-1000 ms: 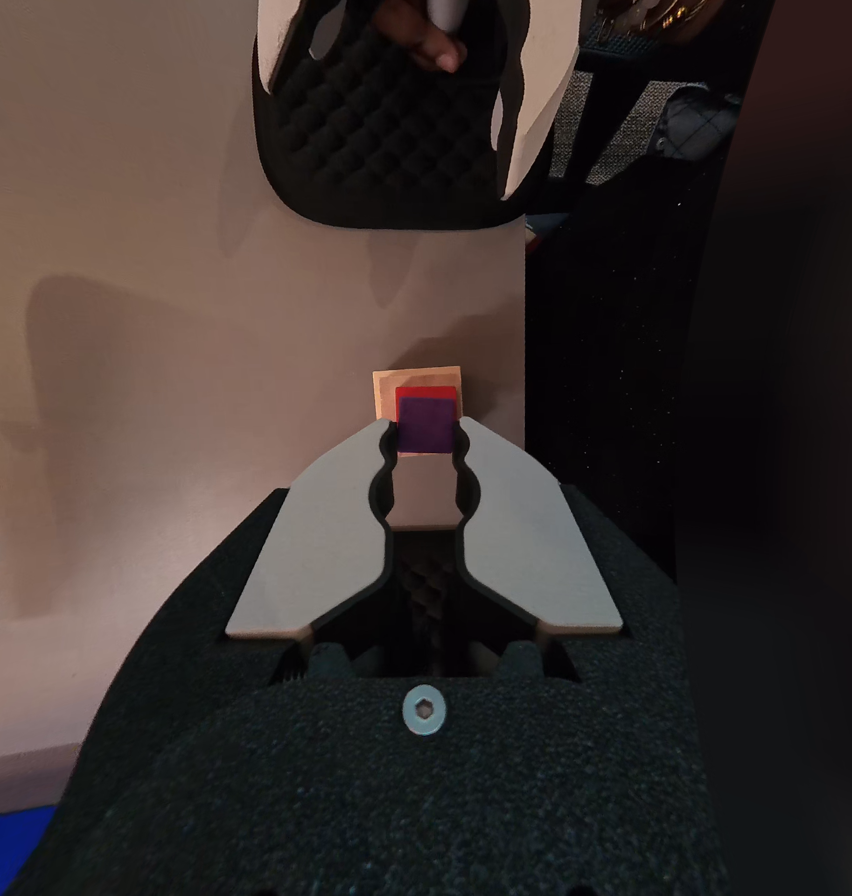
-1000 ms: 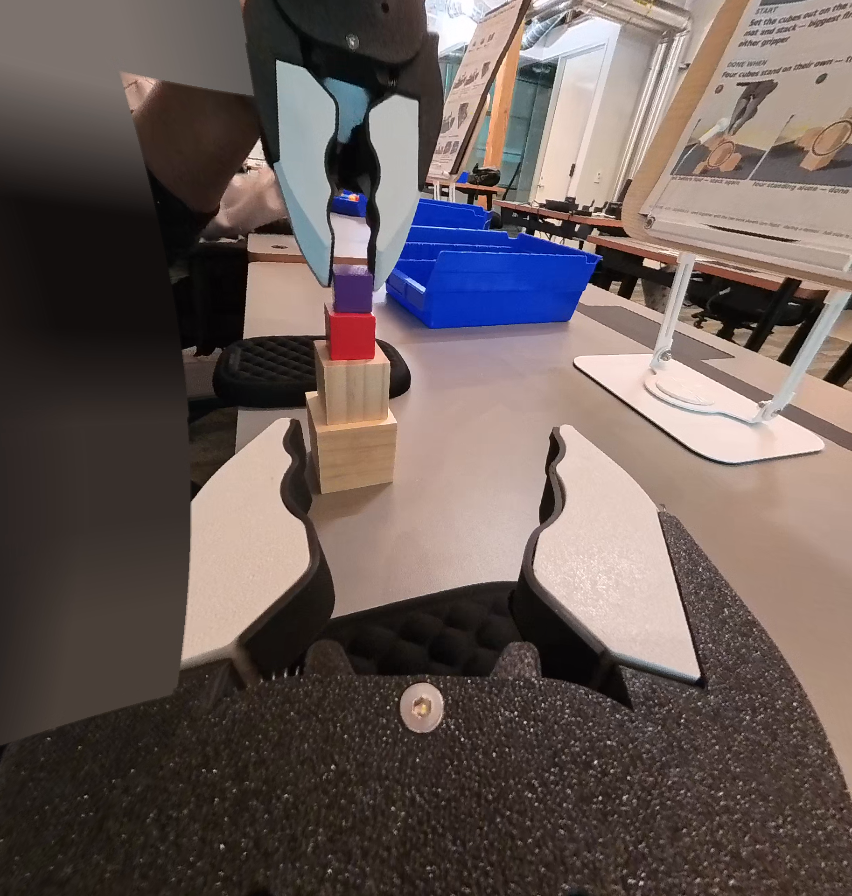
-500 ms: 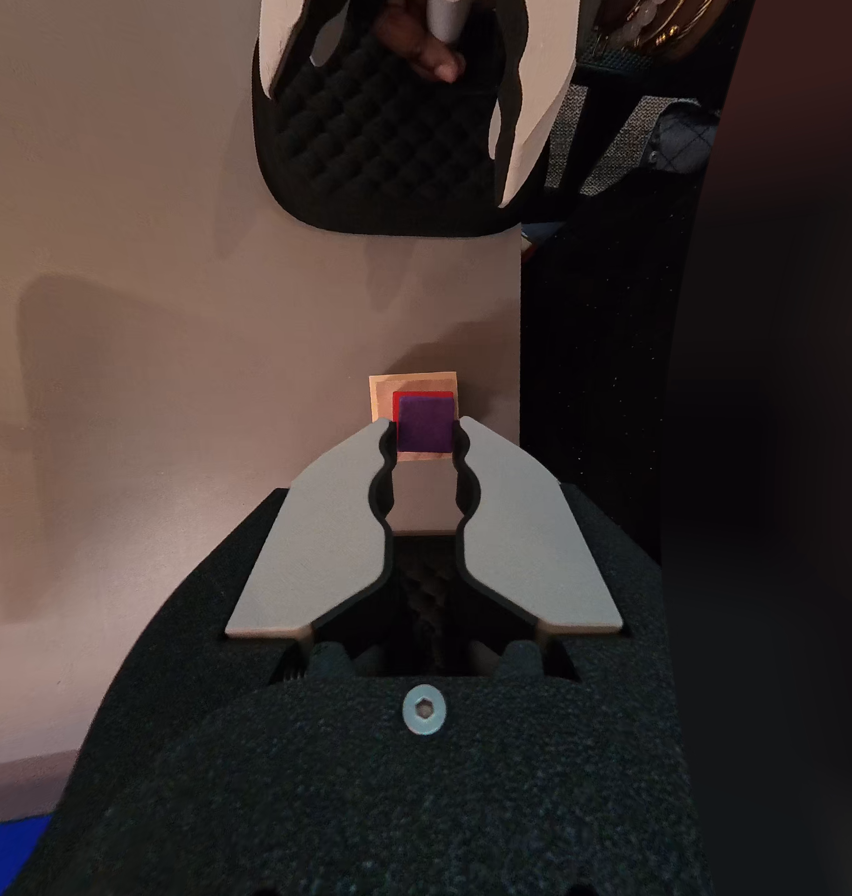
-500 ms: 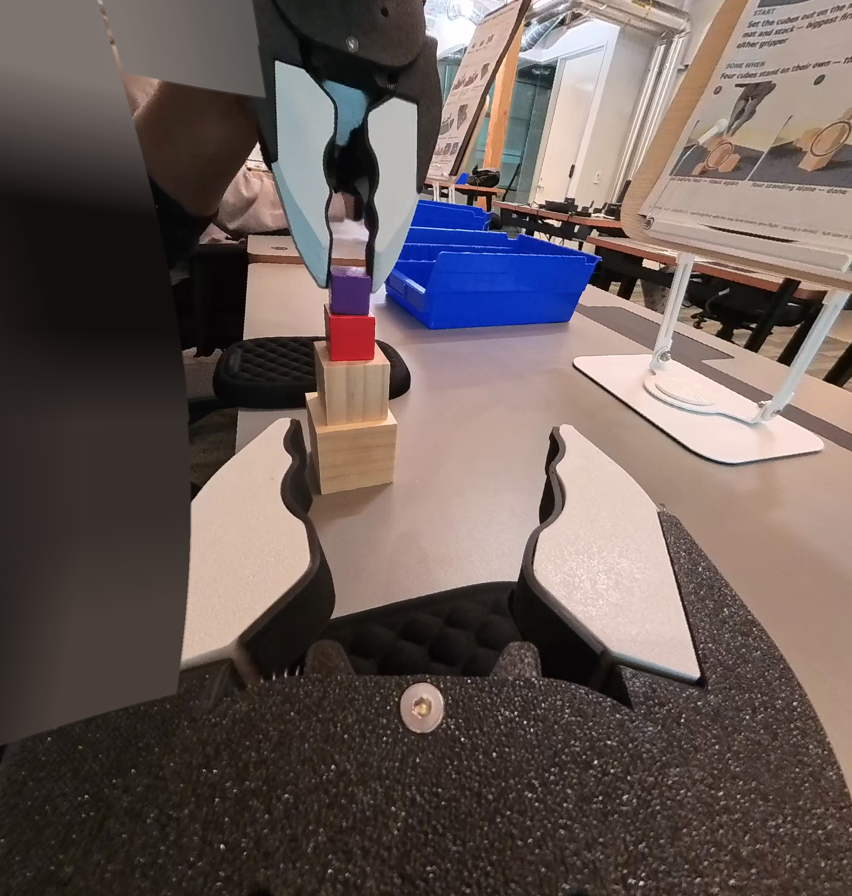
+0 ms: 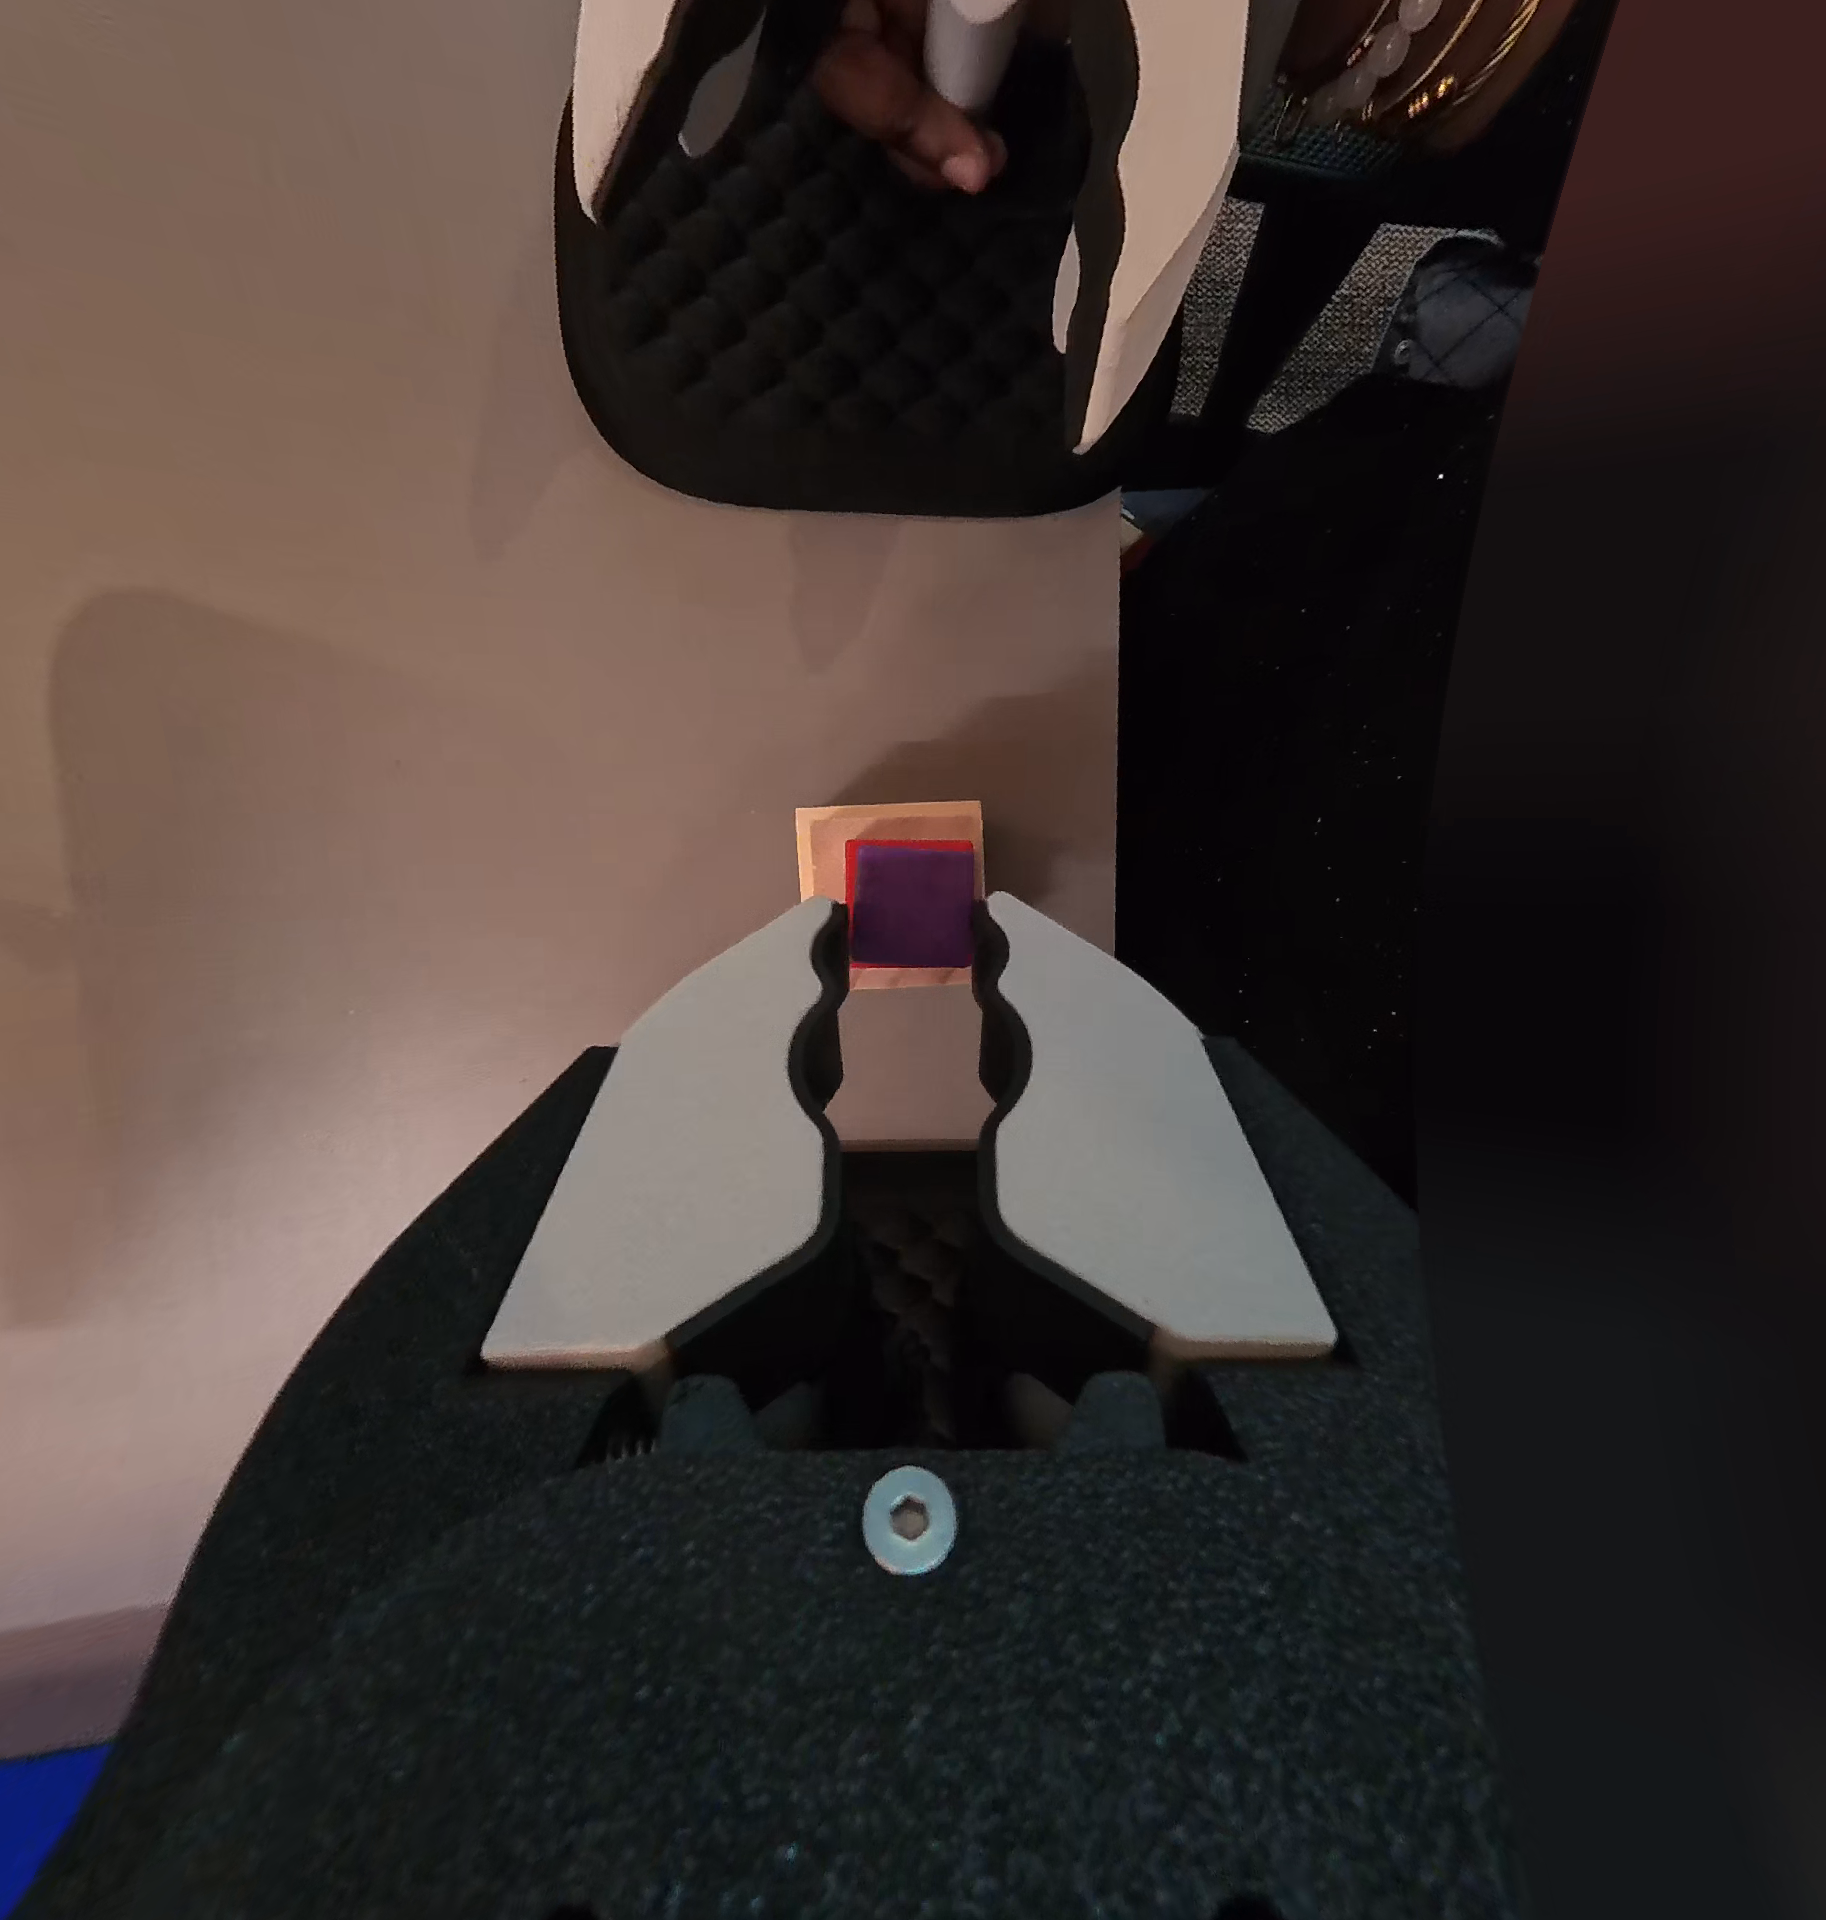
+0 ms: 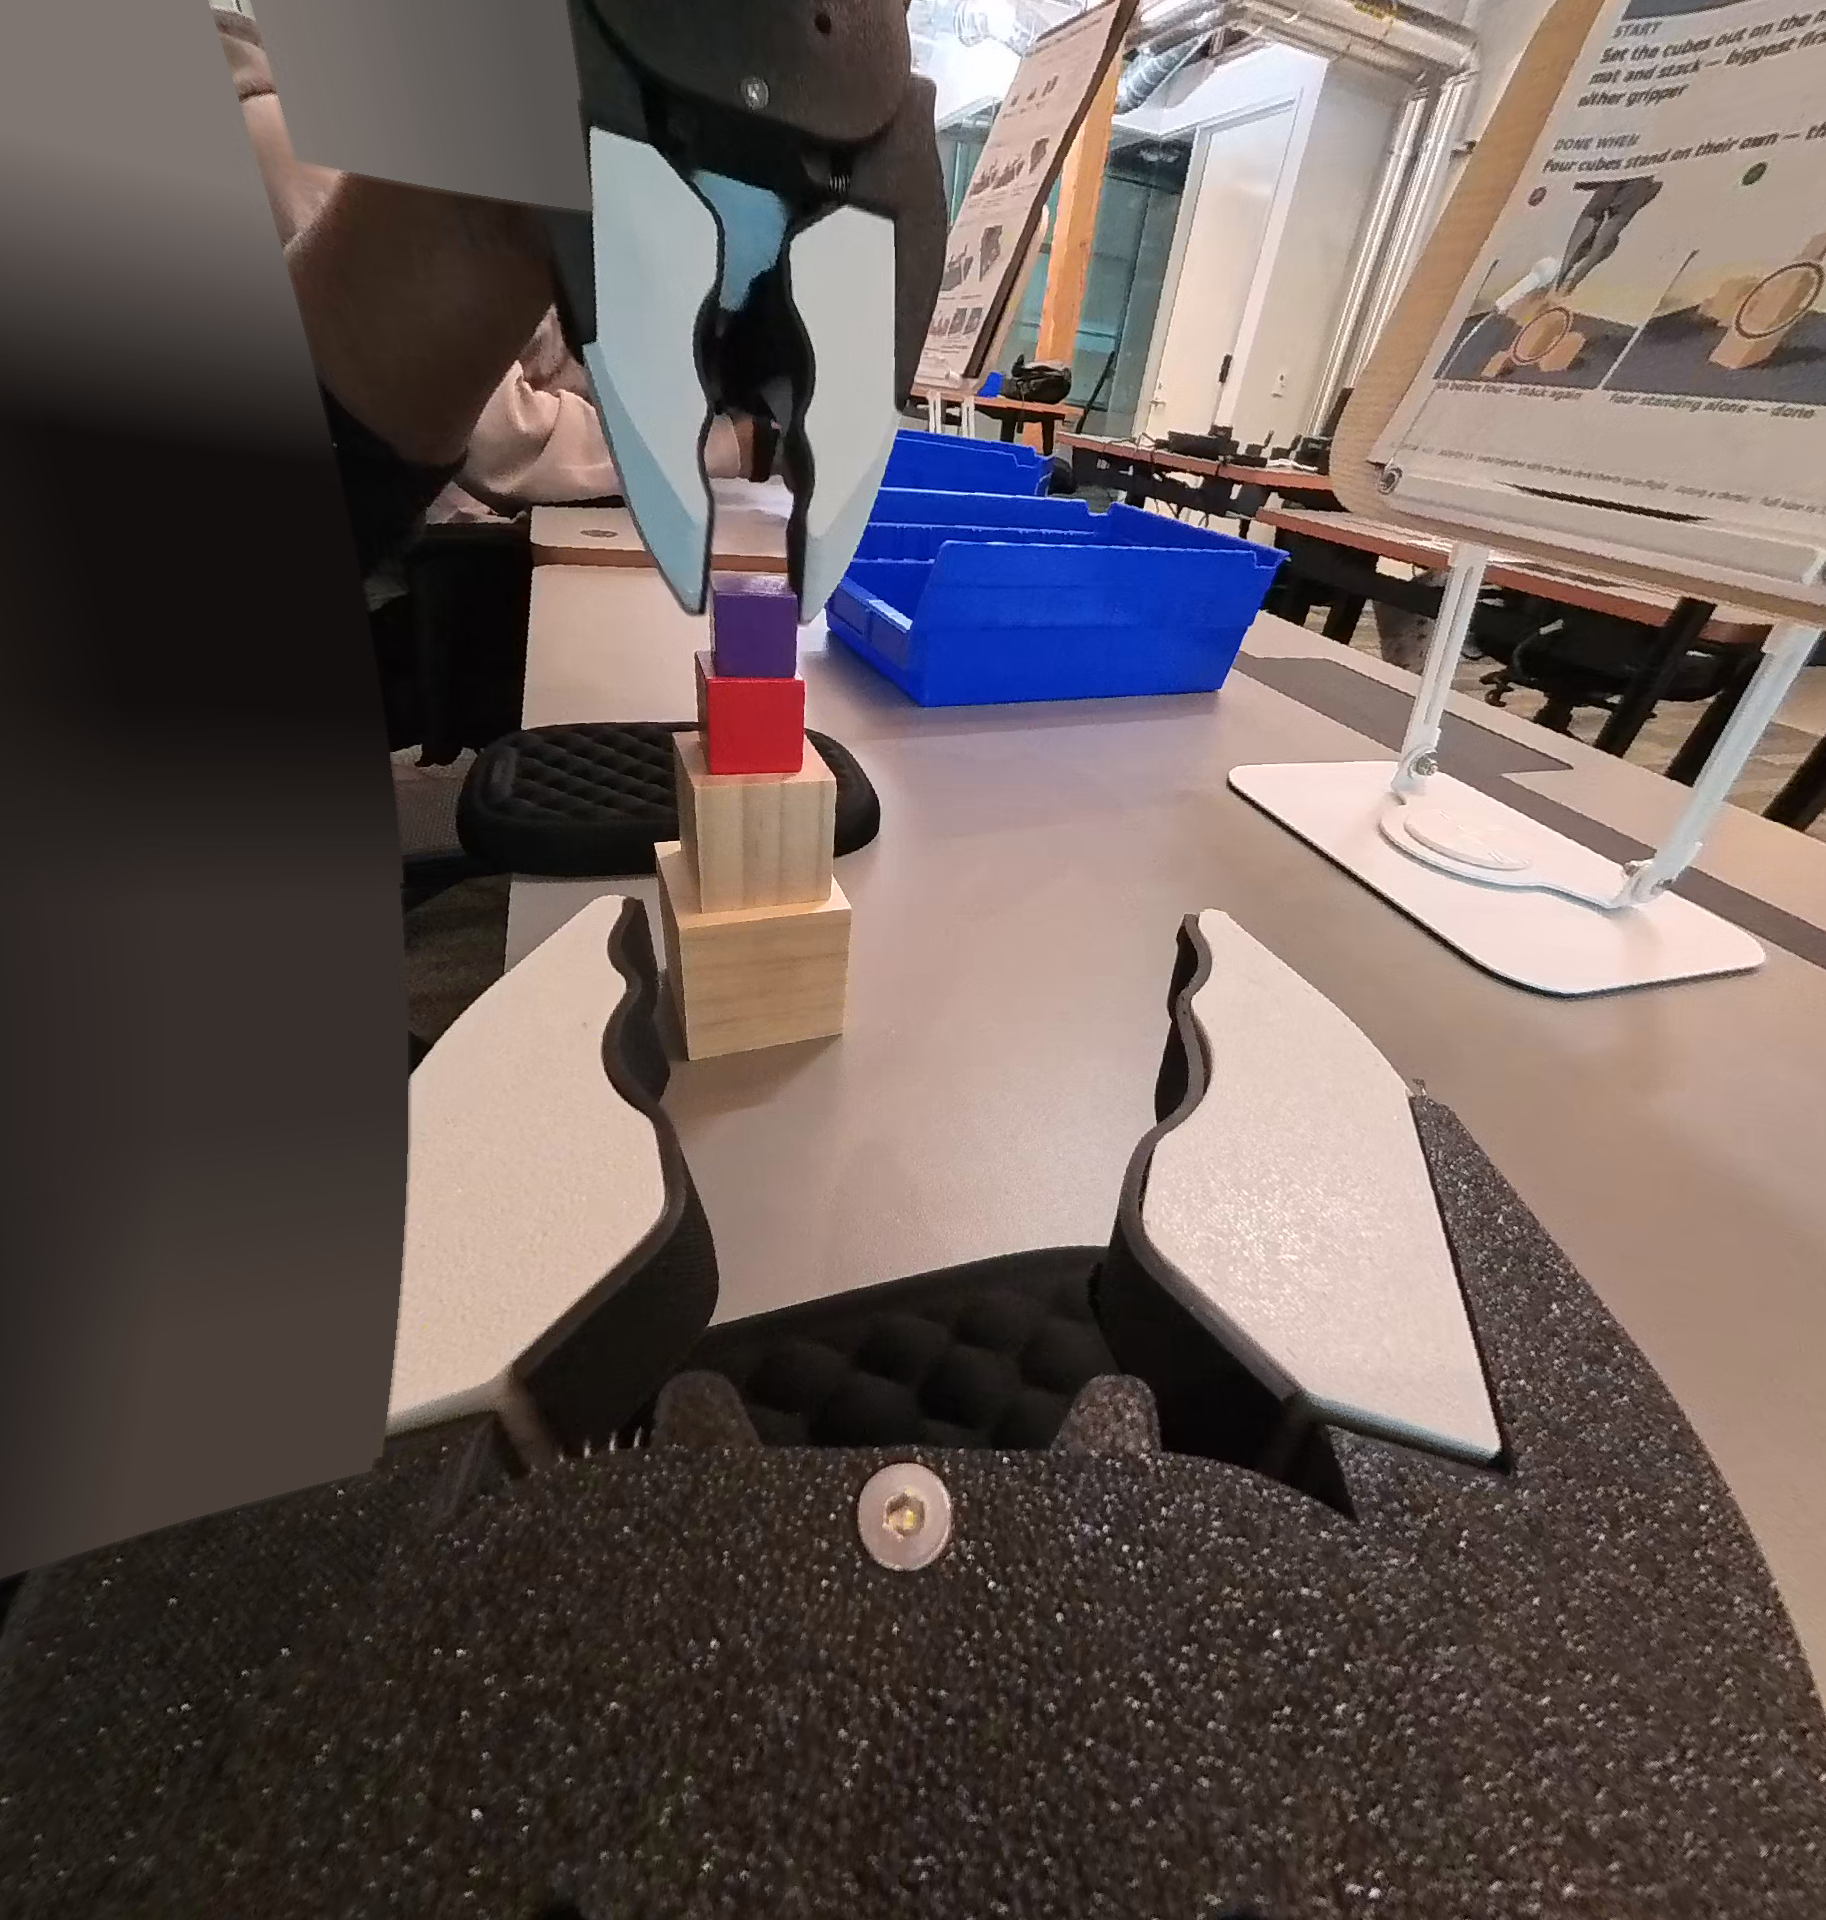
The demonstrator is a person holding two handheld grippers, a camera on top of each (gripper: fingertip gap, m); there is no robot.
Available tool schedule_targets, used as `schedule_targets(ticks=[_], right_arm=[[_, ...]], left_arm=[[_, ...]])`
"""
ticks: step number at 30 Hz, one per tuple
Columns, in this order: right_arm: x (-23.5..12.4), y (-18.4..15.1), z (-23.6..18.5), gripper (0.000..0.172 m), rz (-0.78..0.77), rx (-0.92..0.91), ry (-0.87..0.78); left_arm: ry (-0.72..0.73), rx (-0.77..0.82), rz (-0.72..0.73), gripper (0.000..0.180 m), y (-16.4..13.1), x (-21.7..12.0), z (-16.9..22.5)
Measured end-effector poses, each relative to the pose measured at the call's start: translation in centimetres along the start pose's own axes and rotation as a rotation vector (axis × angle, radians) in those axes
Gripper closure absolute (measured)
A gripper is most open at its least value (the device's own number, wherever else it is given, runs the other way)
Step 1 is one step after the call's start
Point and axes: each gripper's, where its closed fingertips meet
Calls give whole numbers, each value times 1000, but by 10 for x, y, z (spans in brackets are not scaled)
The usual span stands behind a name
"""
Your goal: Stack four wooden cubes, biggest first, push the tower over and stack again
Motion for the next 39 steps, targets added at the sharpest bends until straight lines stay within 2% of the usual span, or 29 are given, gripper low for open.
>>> schedule_targets(ticks=[5,9,11,12,14,16,19,22,24,26,29,34,39], right_arm=[[0,0,0,78,0,1,-1],[0,0,0,78,1,2,-1],[0,0,1,78,2,2,-1],[0,0,1,78,3,2,-1],[0,0,1,78,3,3,-1],[0,0,1,78,4,4,-1],[0,0,1,78,3,6,-2],[0,0,1,78,0,3,-4],[0,-1,1,78,-4,2,-6],[1,-1,2,78,-9,5,-7],[1,-2,2,78,-13,7,-10],[2,-2,2,79,-21,3,-16],[2,-2,3,79,-18,3,-19]], left_arm=[[-5,-5,2,155,0,0,0],[0,-15,43,141,5,-5,-2],[26,-25,91,117,9,-9,-5],[53,-23,139,96,14,-12,-8],[152,-13,261,37,25,-21,-18],[238,-4,396,34,31,-32,-23],[274,-49,630,34,34,-50,-19],[369,-90,843,34,23,-67,-22],[358,-147,960,34,11,-73,-16],[296,-212,1009,39,-3,-68,-7],[308,-284,1064,42,-22,-59,-7],[470,-361,1073,39,-51,-41,-23],[583,-393,1128,37,-63,-35,-28]])
Point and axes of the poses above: each gripper's, where its closed fingertips meet, x out along the fingers, y out of its top, z = x × y across the jaws, and after that the axes turned 10 degrees about y, right-handed
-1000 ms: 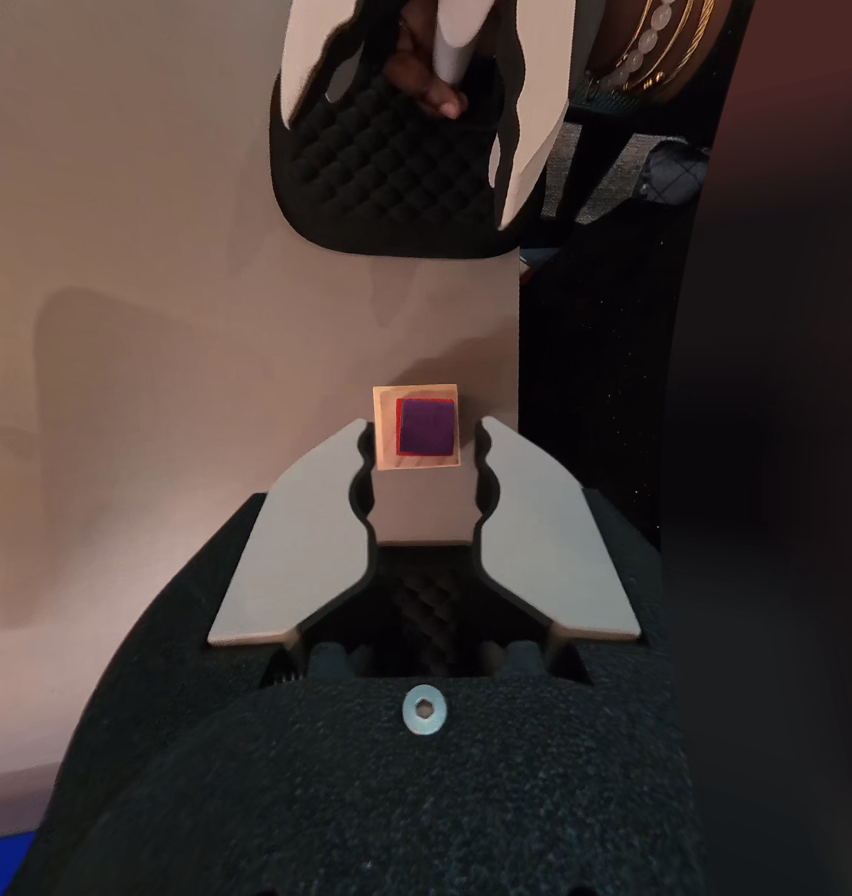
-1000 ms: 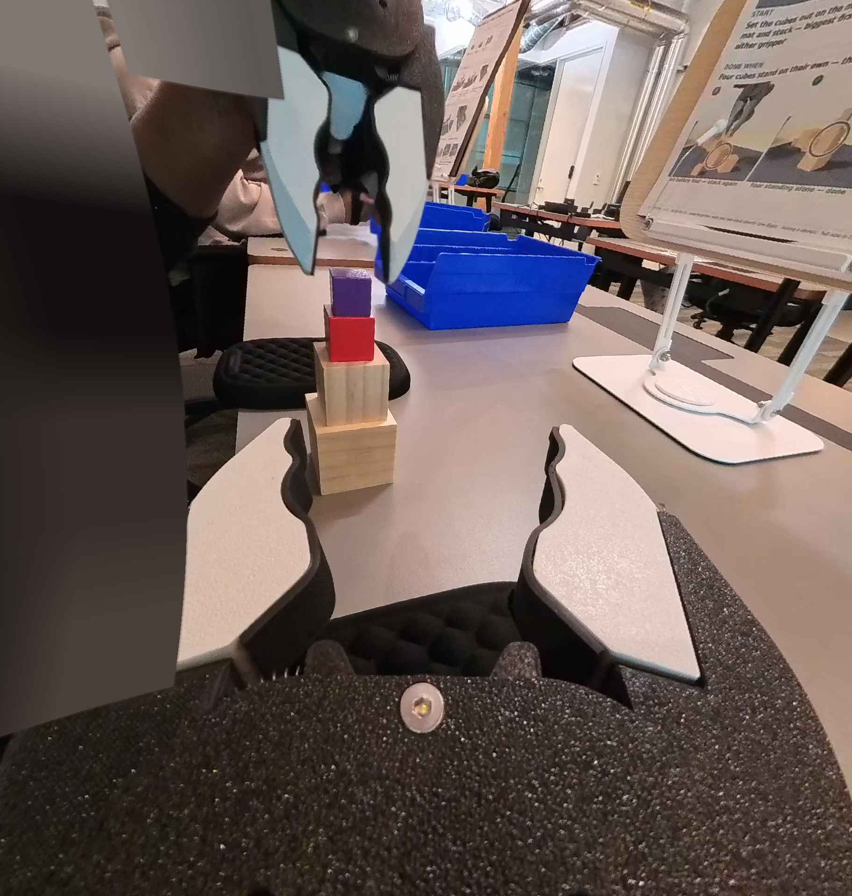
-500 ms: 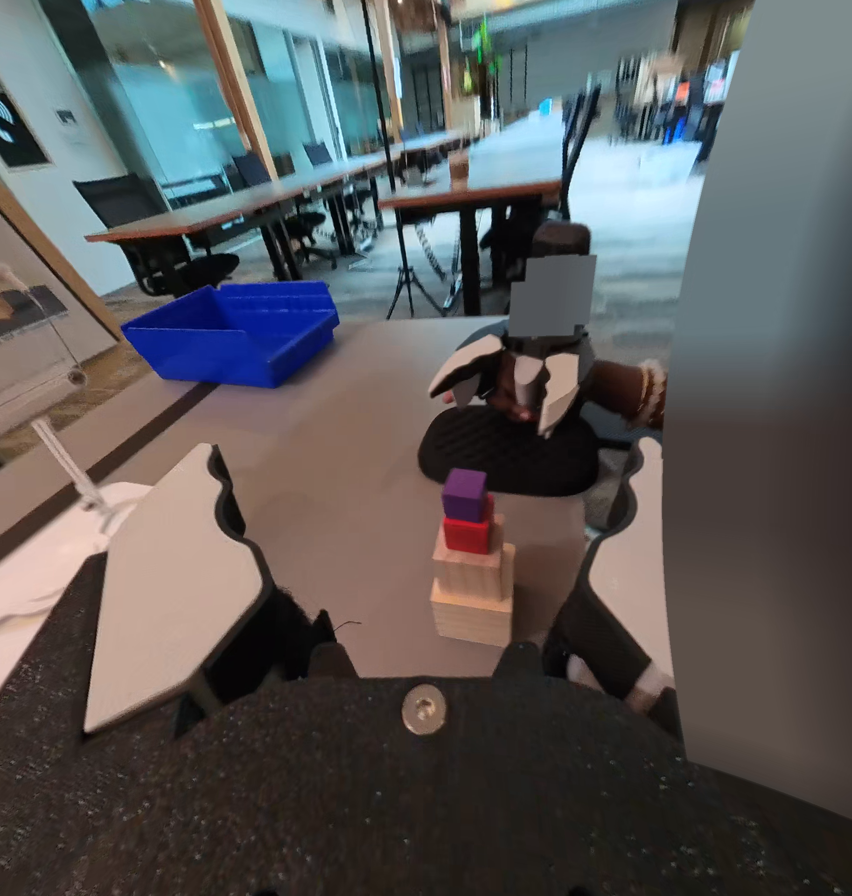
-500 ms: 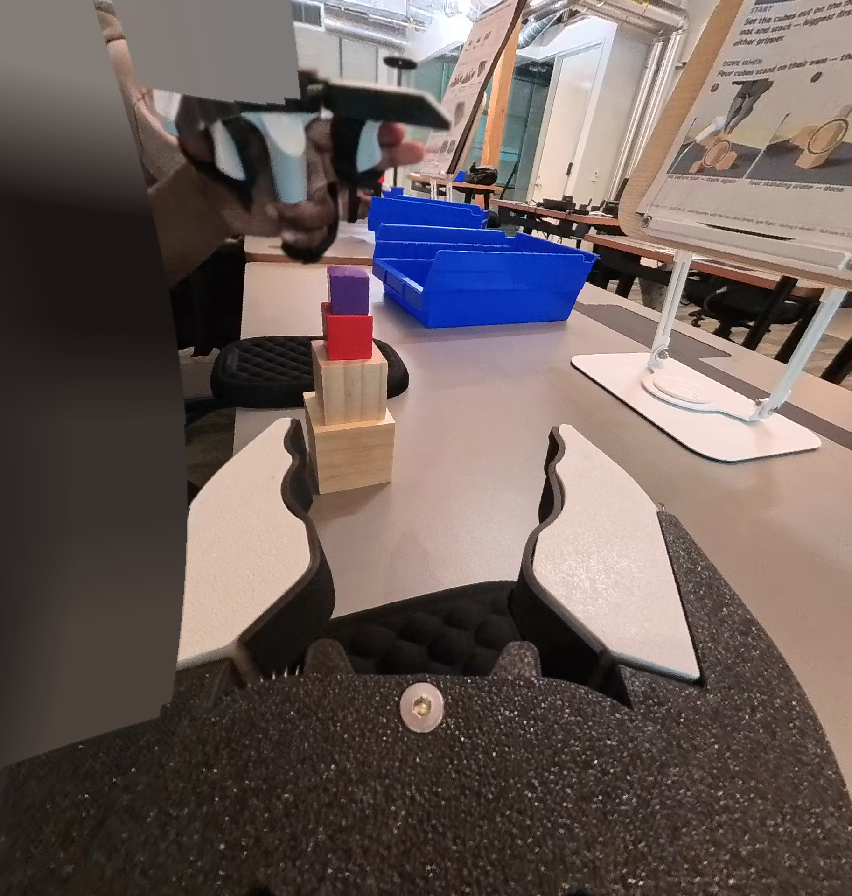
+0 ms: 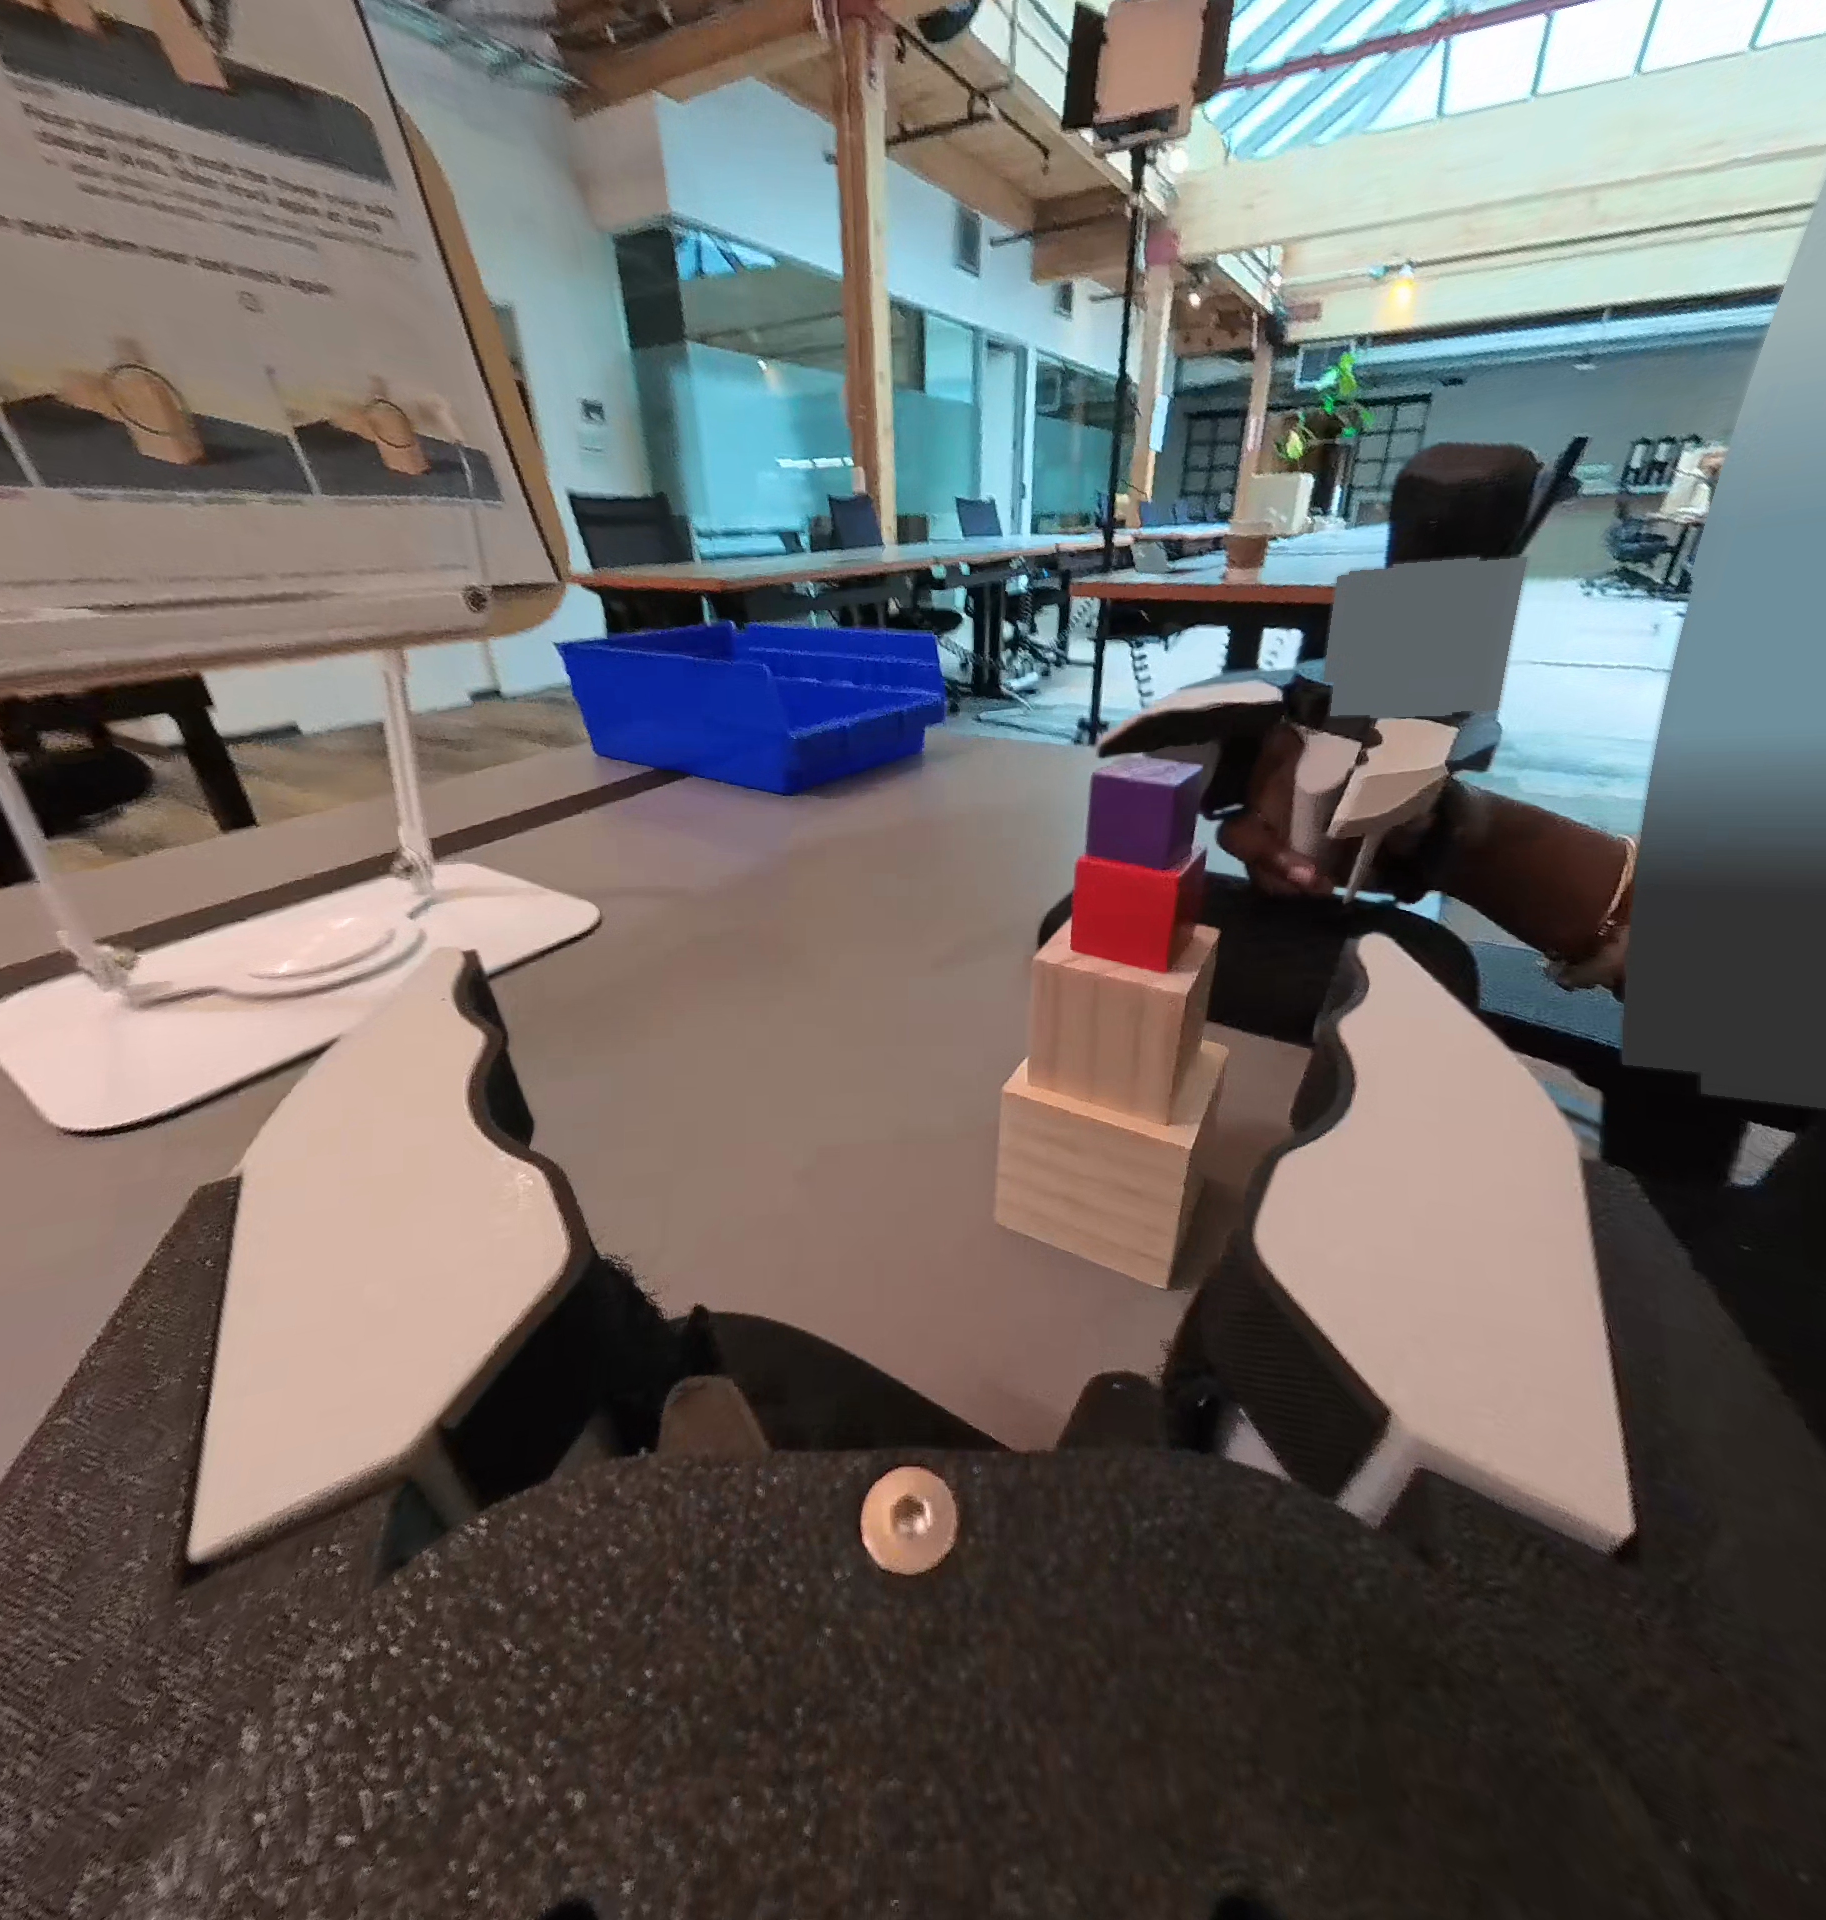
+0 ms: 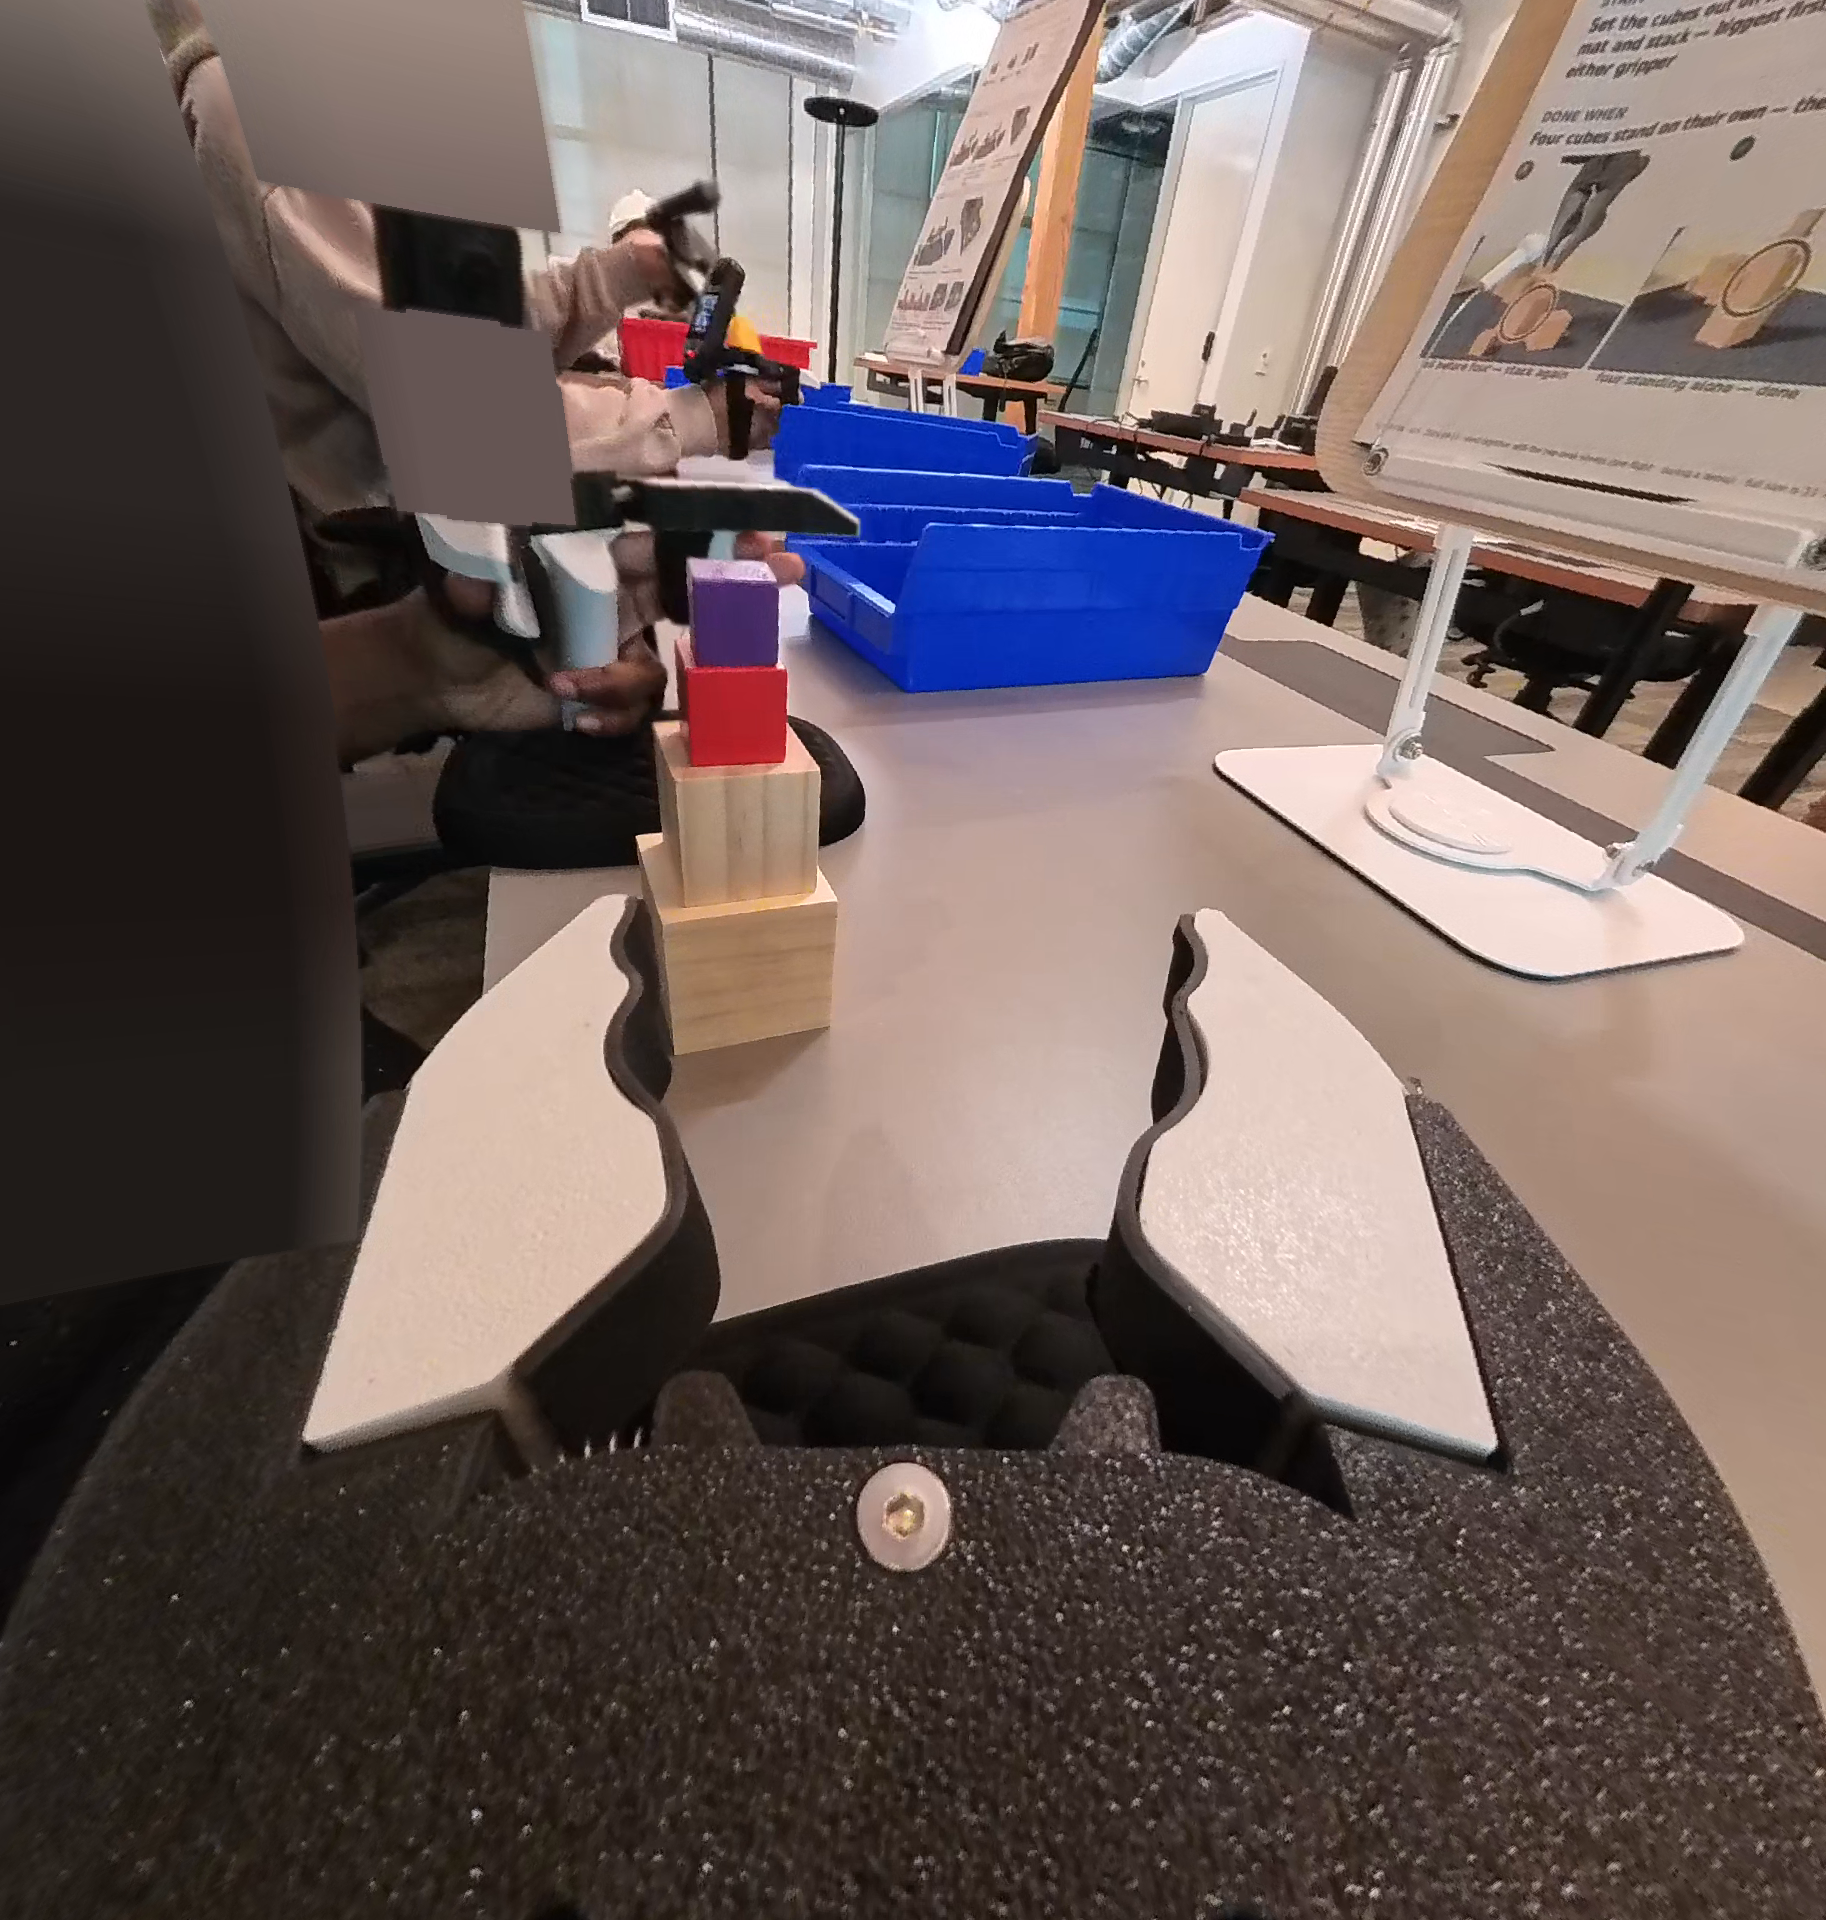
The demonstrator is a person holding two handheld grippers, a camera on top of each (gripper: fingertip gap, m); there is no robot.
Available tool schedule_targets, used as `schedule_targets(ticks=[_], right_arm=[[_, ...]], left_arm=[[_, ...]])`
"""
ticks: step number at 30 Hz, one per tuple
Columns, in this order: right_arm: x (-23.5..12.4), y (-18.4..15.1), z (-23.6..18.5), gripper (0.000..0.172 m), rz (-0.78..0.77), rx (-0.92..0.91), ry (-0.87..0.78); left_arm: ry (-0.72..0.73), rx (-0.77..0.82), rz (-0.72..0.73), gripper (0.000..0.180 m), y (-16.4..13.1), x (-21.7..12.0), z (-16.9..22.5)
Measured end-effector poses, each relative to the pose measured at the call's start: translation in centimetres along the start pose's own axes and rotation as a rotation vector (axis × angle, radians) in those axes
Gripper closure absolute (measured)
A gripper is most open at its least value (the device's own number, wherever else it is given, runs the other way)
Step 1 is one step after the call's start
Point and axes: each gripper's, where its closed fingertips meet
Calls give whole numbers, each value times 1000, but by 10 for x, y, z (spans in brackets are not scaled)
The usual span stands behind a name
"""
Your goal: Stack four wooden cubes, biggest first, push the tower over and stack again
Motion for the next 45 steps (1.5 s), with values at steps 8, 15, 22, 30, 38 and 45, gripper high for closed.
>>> schedule_targets(ticks=[8,15,22,30,38,45], right_arm=[[1,-1,2,80,-15,0,-21],[13,23,-11,128,-29,11,-35],[49,-3,-50,172,-329,157,66],[83,-15,-67,172,-375,186,113],[95,-17,-63,172,-376,158,113],[99,-13,-55,172,-345,162,97]], left_arm=[[-105,-15,7,37,-2,-4,10],[-89,-8,-9,36,-5,-3,9],[-82,14,-15,35,-7,-2,10],[-85,10,-9,37,-6,-3,10],[-86,0,-4,38,-5,-3,10],[-96,-1,6,45,-4,-4,11]])
Point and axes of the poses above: each gripper's, where its closed fingertips meet, x out along the fingers, y out of its top, z = x × y across the jaws, and after that the axes turned 10 degrees about y, right-handed
